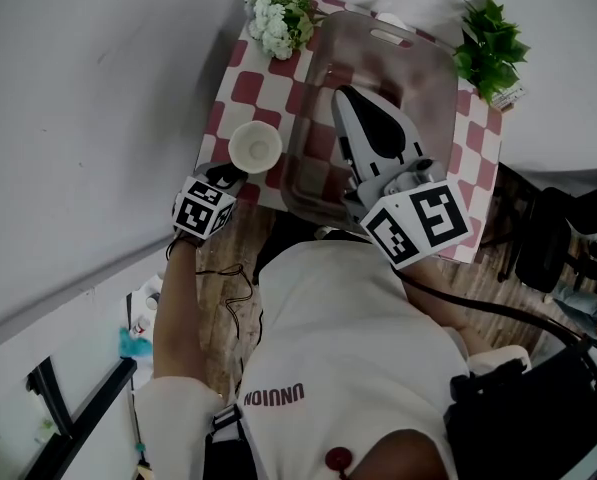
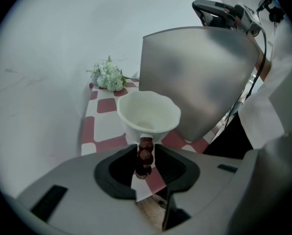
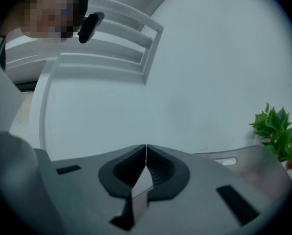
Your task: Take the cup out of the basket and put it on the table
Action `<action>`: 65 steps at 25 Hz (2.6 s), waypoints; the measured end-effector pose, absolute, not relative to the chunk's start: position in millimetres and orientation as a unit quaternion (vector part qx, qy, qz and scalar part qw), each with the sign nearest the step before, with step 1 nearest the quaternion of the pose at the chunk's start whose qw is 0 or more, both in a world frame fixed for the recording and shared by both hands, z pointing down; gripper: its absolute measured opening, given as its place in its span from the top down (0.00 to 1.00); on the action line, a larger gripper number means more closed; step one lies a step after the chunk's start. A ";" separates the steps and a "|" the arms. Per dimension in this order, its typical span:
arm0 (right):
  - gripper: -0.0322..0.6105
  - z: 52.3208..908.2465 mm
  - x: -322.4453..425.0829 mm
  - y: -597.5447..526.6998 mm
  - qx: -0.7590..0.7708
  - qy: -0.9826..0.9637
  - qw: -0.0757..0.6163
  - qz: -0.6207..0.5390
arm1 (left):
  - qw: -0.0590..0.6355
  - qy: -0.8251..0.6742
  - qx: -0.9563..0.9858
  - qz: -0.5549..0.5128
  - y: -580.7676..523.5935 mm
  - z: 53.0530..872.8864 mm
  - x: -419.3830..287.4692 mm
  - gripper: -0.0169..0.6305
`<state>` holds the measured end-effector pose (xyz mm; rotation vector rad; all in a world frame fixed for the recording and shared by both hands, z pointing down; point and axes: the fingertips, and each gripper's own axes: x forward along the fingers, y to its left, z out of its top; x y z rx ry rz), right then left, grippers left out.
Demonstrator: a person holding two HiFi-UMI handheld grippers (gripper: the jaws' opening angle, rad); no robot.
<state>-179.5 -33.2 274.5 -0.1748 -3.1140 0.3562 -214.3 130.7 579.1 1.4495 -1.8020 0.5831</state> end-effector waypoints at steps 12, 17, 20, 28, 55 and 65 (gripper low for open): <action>0.92 274.9 -178.5 -30.9 -0.064 -0.992 0.001 0.111 | 0.352 -0.719 0.553 0.231 144.5 563.8 -213.8 0.79; 0.92 274.8 -179.0 -29.3 -0.068 -0.991 0.000 0.112 | 0.340 -0.732 0.549 0.216 148.7 547.7 -214.0 0.79; 0.92 274.8 -179.8 -27.6 -0.071 -0.991 0.000 0.113 | 0.326 -0.747 0.547 0.193 147.3 530.8 -215.1 0.80; 0.92 275.5 -181.3 -23.8 -0.077 -0.991 0.002 0.114 | 0.239 -0.809 0.519 0.135 136.1 466.8 -228.1 0.87; 0.92 275.4 -180.9 -19.2 -0.077 -0.993 0.005 0.087 | 0.061 -0.881 0.448 0.140 100.6 352.8 -232.2 0.95; 0.92 275.1 -180.7 -18.1 -0.080 -0.993 0.004 0.087 | 0.056 -0.880 0.451 0.138 97.3 347.6 -231.7 0.95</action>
